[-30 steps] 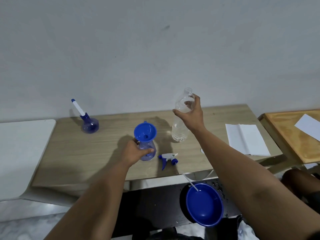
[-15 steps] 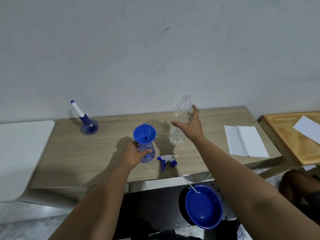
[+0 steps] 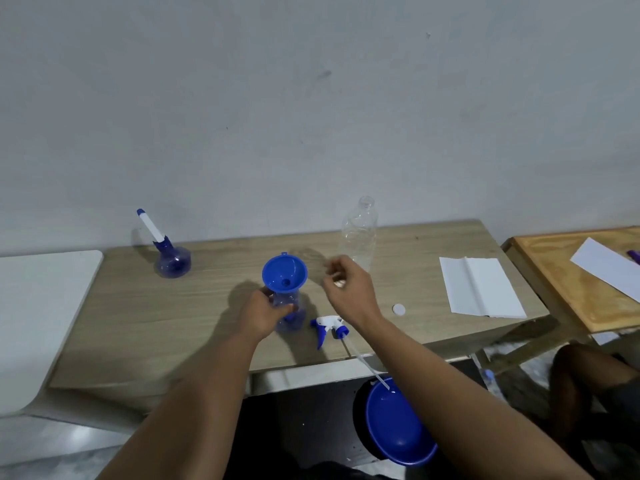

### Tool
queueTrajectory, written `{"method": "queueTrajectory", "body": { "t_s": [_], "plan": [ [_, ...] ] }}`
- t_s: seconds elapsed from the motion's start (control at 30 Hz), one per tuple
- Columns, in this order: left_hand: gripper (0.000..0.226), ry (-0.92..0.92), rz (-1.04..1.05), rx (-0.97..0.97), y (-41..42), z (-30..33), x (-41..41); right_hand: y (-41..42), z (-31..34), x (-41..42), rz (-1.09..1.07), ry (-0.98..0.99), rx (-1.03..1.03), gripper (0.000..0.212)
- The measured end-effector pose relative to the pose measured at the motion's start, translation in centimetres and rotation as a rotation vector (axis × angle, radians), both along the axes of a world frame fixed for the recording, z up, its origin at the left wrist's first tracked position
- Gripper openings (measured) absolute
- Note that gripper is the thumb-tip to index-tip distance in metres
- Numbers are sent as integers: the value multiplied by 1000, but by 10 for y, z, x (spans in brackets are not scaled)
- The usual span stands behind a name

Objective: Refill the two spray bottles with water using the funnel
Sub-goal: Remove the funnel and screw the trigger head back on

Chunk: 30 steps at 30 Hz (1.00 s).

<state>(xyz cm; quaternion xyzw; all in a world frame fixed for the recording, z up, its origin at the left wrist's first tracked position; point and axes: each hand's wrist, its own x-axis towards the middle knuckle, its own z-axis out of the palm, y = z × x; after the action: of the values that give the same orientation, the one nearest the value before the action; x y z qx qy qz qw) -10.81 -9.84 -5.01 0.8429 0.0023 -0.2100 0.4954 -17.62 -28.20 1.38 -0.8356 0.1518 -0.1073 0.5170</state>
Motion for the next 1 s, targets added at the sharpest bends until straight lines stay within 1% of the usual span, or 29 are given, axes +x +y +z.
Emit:
{"method": "queueTrajectory", "body": {
  "t_s": [0.03,0.13,0.17,0.2,0.23,0.27,0.3,0.33,0.37,0.4,0.5,0.57,0.6,0.7,0.77,0.83,0.87,0.93,1.0],
  "plan": [
    [36,22,10,-11,0,0,0,4,13,10,74,48,-79,32],
    [58,74,57,-25,2,-12,8,22,51,42,329,299,-408,93],
    [55,80,67,-17,1,-13,9,30,60,52,400,375,-499,105],
    [43,77,34,-14,2,-11,6,37,68,60,458,437,-587,108],
    [25,48,-1,2,1,-10,4,44,74,68,506,485,-675,104],
    [14,-24,-9,33,0,-12,4,51,79,74,541,519,-754,94],
    [18,-62,6,89,0,-11,6,56,82,80,557,538,-819,80],
    [34,-72,-10,82,3,-15,9,60,82,85,564,542,-863,67],
    [50,-39,-23,46,2,-16,10,63,82,89,569,542,-888,59],
    [56,0,-11,45,0,-18,11,66,82,91,573,545,-900,57],
    [37,16,-28,21,-5,-5,7,70,82,92,580,553,-943,50],
    [38,13,-33,13,-6,-9,8,75,80,90,600,547,-991,44],
    [41,9,-42,26,-5,-10,8,78,79,90,616,544,-1009,45],
    [58,-47,-14,83,2,-10,7,80,81,93,657,564,-1003,55],
    [53,-52,-46,22,5,-12,11,70,89,96,663,590,-937,55],
    [45,-45,-85,-30,5,-11,14,50,97,94,605,601,-730,59],
    [47,-45,-96,-29,7,-11,15,38,97,92,548,588,-601,62],
    [53,-66,-123,-26,10,-13,16,17,86,85,411,500,-405,67],
    [54,-95,-125,-45,14,-16,17,5,58,80,279,408,-281,69]
  ]
}}
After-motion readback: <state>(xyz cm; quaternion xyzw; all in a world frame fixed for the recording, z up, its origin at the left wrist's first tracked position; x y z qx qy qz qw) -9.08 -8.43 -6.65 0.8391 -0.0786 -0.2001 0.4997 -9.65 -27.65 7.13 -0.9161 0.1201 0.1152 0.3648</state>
